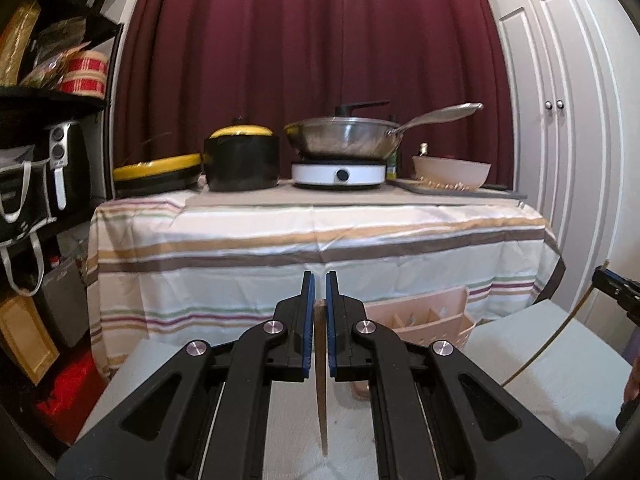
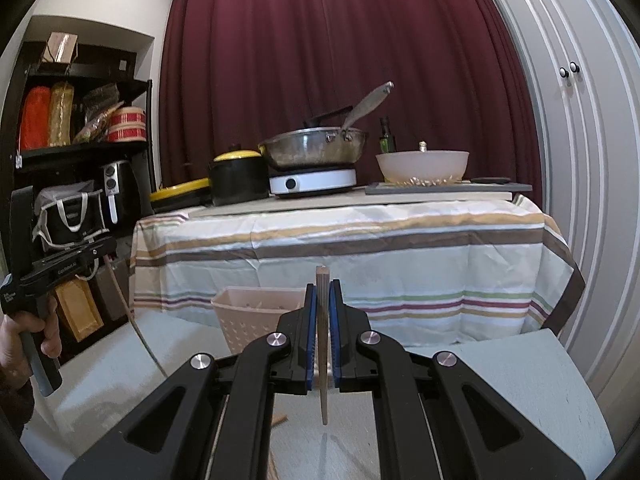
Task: Organize utensils
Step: 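Lower the chopstick into the pink caddy and open the left tool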
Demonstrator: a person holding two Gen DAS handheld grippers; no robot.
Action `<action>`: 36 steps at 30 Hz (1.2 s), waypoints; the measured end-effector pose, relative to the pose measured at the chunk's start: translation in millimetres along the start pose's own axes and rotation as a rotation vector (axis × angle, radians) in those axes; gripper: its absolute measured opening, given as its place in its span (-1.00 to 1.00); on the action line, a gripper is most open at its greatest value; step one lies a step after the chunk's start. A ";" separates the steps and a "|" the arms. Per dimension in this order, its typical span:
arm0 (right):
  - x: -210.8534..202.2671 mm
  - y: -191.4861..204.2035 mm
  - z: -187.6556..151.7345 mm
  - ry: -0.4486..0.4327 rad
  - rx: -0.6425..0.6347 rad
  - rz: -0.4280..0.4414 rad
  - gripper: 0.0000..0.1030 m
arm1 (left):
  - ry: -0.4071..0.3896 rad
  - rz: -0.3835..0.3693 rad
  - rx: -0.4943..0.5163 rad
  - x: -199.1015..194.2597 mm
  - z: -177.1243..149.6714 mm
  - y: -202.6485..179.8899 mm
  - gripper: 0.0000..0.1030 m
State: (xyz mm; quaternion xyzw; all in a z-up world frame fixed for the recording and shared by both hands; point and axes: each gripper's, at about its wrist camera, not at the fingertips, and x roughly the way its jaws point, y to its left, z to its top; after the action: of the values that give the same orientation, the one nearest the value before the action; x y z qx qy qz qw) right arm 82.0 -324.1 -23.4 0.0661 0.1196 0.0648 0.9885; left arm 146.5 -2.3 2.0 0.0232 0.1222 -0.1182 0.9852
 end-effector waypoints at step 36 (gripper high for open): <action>129.2 -13.6 23.2 0.050 0.085 0.110 -0.79 | 0.004 -0.113 -0.007 136.6 39.7 -53.0 -0.63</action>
State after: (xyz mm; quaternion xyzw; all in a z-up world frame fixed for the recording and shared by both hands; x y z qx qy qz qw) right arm 213.7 -321.6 -32.5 0.1129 0.1432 0.1155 0.9764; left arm 271.9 -87.8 6.0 0.0129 0.1258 -0.1731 0.9768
